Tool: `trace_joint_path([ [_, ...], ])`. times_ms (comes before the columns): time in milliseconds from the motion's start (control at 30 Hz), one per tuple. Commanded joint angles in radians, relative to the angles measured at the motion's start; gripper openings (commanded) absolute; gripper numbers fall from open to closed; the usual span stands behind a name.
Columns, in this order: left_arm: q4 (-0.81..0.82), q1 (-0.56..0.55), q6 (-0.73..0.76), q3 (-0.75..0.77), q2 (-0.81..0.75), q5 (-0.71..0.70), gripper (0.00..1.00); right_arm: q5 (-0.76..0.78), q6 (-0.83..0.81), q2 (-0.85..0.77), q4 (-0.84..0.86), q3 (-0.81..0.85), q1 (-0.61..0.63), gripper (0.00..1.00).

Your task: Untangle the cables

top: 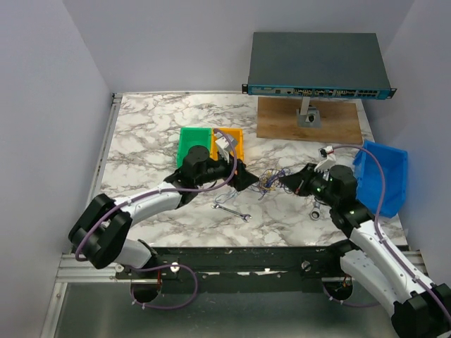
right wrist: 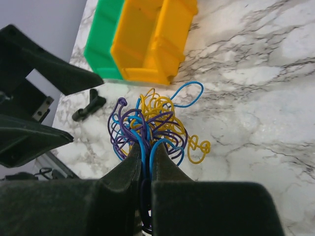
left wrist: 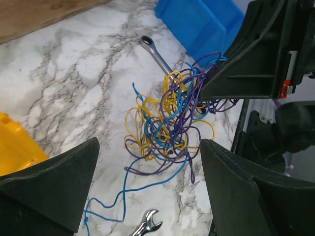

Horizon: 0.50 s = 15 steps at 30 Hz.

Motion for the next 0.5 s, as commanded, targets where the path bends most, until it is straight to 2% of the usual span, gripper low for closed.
trace_joint_path([
  [0,0.028,-0.002,0.003,0.075,0.089,0.223,0.83,-0.171,-0.02,0.031,0.114,-0.004,0.0,0.01],
  [67,-0.008,-0.012,0.001,0.117,0.13,0.26,0.8,-0.157,-0.012,0.04,0.122,-0.008,0.0,0.01],
  [200,-0.2,-0.034,0.037,0.247,0.241,0.252,0.75,-0.172,0.006,0.051,0.166,-0.015,-0.001,0.01],
  [300,-0.197,-0.042,0.007,0.286,0.3,0.318,0.72,-0.183,0.017,0.058,0.183,-0.012,0.0,0.01],
  [333,-0.179,-0.046,-0.004,0.287,0.309,0.338,0.62,-0.189,0.019,0.057,0.187,-0.014,0.0,0.01],
  [400,-0.162,-0.049,-0.022,0.285,0.313,0.343,0.24,-0.167,0.021,0.051,0.178,-0.016,0.0,0.02],
  [433,-0.156,-0.046,-0.024,0.277,0.304,0.329,0.01,-0.132,0.022,0.046,0.154,-0.012,-0.001,0.05],
  [467,-0.148,-0.04,-0.025,0.258,0.286,0.294,0.0,-0.074,0.023,0.04,0.11,-0.007,0.0,0.07],
])
